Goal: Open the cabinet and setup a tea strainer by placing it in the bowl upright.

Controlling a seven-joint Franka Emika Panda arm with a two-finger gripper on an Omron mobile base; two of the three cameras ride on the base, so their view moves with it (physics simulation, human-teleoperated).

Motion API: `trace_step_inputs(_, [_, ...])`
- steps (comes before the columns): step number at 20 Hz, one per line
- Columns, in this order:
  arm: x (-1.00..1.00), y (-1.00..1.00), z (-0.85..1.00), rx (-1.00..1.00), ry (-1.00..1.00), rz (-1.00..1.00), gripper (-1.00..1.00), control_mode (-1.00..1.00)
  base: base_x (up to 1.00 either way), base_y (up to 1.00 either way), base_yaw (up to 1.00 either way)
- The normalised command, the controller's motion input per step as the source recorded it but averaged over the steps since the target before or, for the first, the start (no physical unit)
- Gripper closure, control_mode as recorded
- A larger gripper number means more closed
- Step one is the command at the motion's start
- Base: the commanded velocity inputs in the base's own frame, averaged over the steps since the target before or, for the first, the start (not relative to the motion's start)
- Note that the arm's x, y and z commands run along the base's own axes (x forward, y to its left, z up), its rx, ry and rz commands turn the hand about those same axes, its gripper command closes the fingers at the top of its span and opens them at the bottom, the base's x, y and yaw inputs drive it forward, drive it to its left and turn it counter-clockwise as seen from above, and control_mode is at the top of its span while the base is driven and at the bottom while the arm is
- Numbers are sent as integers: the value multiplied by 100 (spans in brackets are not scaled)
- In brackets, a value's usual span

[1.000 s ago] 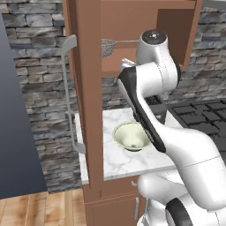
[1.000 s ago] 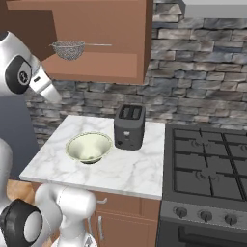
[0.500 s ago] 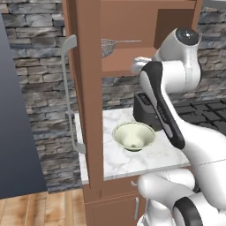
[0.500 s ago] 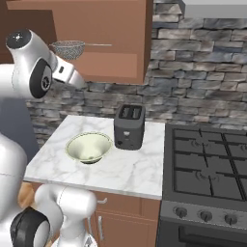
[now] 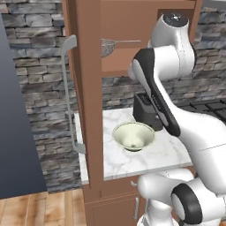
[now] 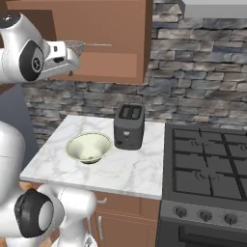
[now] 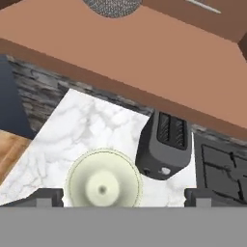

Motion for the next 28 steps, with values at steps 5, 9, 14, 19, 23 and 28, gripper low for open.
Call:
trace_step_inputs(5, [-18,4,-4,-44,-7,56,-100,-100,0,0,0])
trace_step_inputs(9, [-20,1,-3,-41,-13,53,-100,-100,0,0,0])
trace_step_inputs(14, [-12,-2,-1,-20,-8,45,-100,-100,0,0,0])
trace_step_inputs(19, [4,40,27,-6,2,-16,-100,-100,0,0,0])
trace_step_inputs(23, [29,48,32,1,0,-37,-100,-100,0,0,0])
trace_step_inputs(28, [51,35,5,0,-2,-31,-100,-100,0,0,0])
